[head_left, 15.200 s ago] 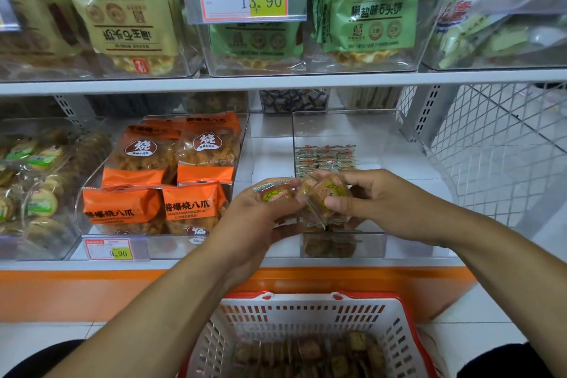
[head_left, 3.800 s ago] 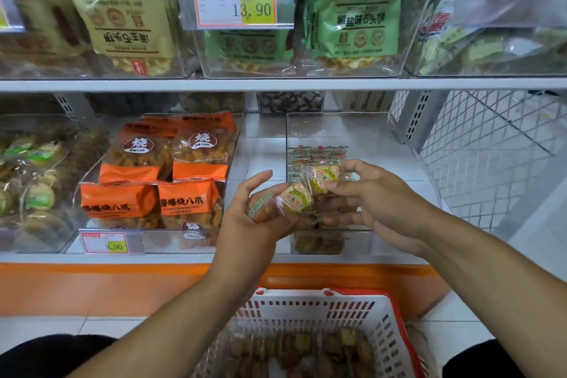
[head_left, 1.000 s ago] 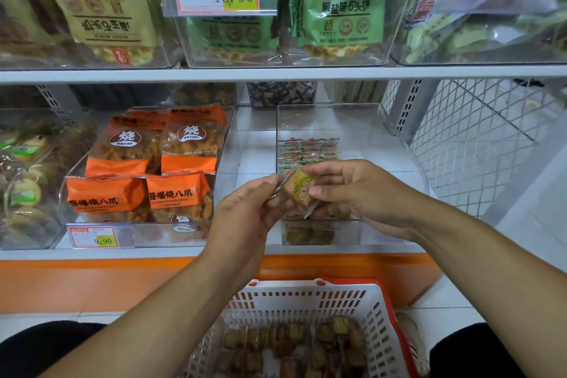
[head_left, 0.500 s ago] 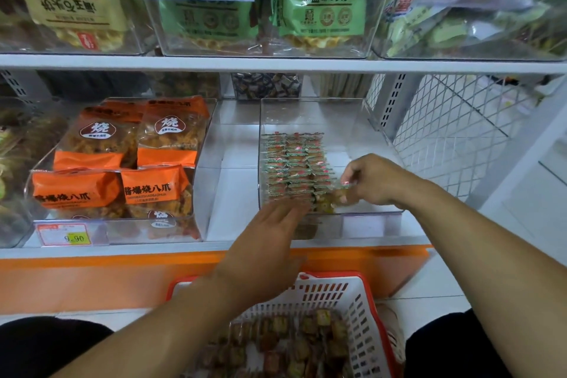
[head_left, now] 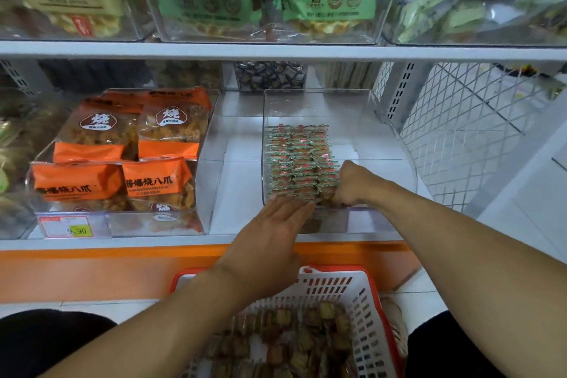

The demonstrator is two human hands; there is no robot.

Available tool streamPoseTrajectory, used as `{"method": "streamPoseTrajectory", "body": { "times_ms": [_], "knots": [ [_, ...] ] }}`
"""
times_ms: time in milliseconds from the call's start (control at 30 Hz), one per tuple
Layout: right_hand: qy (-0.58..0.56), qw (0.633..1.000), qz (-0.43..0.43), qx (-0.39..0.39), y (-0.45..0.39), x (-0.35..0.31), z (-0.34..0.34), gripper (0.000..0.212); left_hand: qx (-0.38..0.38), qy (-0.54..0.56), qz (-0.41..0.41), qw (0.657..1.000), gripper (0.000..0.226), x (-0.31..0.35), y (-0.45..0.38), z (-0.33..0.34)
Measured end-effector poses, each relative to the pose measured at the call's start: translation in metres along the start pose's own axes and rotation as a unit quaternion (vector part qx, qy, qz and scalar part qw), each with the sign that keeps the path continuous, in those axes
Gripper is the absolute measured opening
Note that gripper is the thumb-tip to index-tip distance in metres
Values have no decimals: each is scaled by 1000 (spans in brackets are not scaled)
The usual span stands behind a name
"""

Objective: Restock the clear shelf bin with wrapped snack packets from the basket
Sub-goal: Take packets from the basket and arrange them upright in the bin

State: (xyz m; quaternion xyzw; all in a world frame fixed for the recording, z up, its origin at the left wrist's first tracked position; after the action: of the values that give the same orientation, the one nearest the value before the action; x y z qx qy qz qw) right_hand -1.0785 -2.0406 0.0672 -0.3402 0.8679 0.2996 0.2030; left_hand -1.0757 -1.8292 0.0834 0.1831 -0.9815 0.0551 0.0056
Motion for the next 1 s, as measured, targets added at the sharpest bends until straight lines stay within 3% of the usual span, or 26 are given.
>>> {"method": "streamPoseTrajectory", "body": {
  "times_ms": [100,233,333,400,433,500,567,633,733,833,933,1000],
  "knots": [
    [32,999,-6,-1,2,-2,-1,46,-8,34,8,999,81,-2,1,-4],
    [100,994,-38,33,25,-12,-26,51,49,65,15,997,75,0,15,-26],
    [48,970,-172,167,59,-31,-54,28,99,76,11,992,53,-5,32,-35],
    [-47,918,-309,244,98,-50,-57,25,96,81,-3,992,37,-12,47,-24],
    [-72,896,-364,245,117,-58,-50,23,78,81,-8,994,33,-16,55,-13],
    [-62,883,-431,176,142,-68,-16,19,12,82,-29,996,33,-24,74,22],
    [2,896,-439,68,149,-59,36,17,-87,95,-69,989,37,-34,94,67],
    [118,910,-393,-64,141,-29,100,14,-192,113,-100,970,39,-40,117,115],
    [242,908,-224,-258,121,55,188,16,-321,154,-127,926,35,-38,157,181],
    [233,921,-149,-273,104,118,243,32,-342,190,-187,901,46,-36,182,226],
    [197,931,-128,-280,97,152,296,63,-376,196,-205,882,58,-28,190,264],
    [160,940,-129,-273,90,162,326,71,-390,193,-208,876,61,-23,192,289]
  ]
}}
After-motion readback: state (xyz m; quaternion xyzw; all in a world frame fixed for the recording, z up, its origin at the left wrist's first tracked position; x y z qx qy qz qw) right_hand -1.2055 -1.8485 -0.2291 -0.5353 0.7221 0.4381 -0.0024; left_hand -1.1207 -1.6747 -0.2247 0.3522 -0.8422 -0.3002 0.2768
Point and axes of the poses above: each hand's wrist, its own y-axis away from the middle knuckle, its own z-axis out of the palm, x = y × z, the point moved 6 cm from there along -y, towards the middle knuckle, and after that the axes turned 14 degrees about -y, right-handed, at the moved point
